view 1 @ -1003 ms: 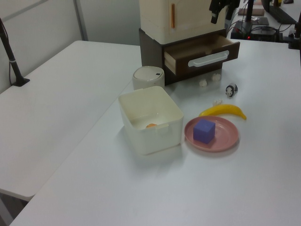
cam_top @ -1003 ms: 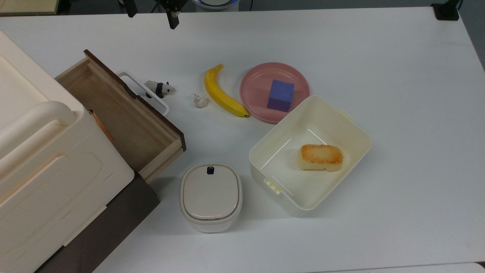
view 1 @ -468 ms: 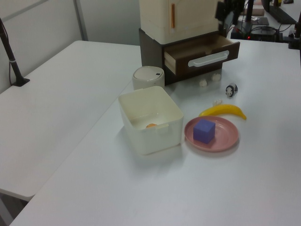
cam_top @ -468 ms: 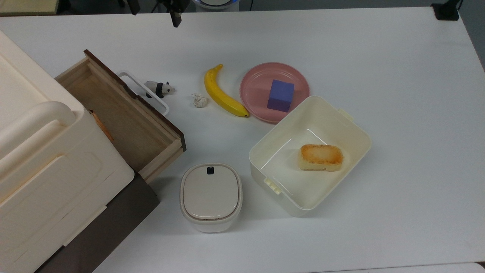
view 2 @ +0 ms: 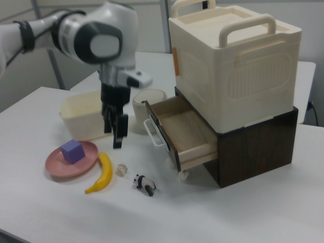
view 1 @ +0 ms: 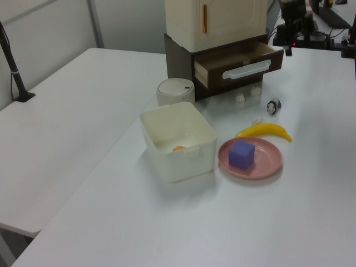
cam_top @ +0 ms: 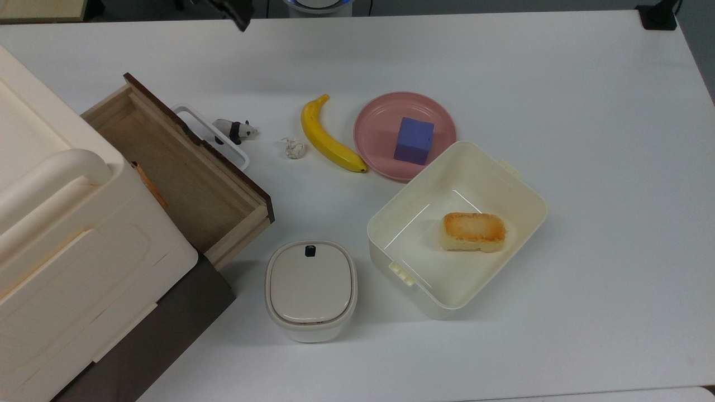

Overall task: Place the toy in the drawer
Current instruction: 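Move the gripper down over the black-and-white panda toy, then close the gripper on the panda toy and lift it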

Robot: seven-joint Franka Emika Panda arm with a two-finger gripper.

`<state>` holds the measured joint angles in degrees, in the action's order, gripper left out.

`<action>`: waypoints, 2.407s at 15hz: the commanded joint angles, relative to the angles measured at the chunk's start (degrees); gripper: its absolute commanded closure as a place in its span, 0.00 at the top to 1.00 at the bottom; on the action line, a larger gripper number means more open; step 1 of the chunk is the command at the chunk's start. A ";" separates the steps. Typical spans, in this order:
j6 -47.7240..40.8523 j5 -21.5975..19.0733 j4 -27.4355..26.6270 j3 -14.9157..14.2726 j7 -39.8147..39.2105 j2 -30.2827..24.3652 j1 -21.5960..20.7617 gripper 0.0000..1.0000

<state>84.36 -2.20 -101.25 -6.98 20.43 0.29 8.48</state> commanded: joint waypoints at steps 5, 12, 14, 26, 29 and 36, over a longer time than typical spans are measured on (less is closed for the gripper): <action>25.46 0.61 -15.53 -0.06 22.90 -0.55 -1.01 1.00; 42.11 5.45 -21.97 0.03 26.24 6.13 -1.89 1.00; 42.29 5.45 -21.53 0.03 26.33 6.57 -1.54 1.00; 46.86 8.79 -21.62 0.21 26.15 10.26 -2.15 0.30; 46.33 10.64 -21.62 0.47 26.24 10.09 -2.51 0.00; 40.47 10.73 -19.69 4.15 25.54 4.39 -2.60 0.00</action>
<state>129.32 7.34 -121.61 -4.69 45.39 9.06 6.45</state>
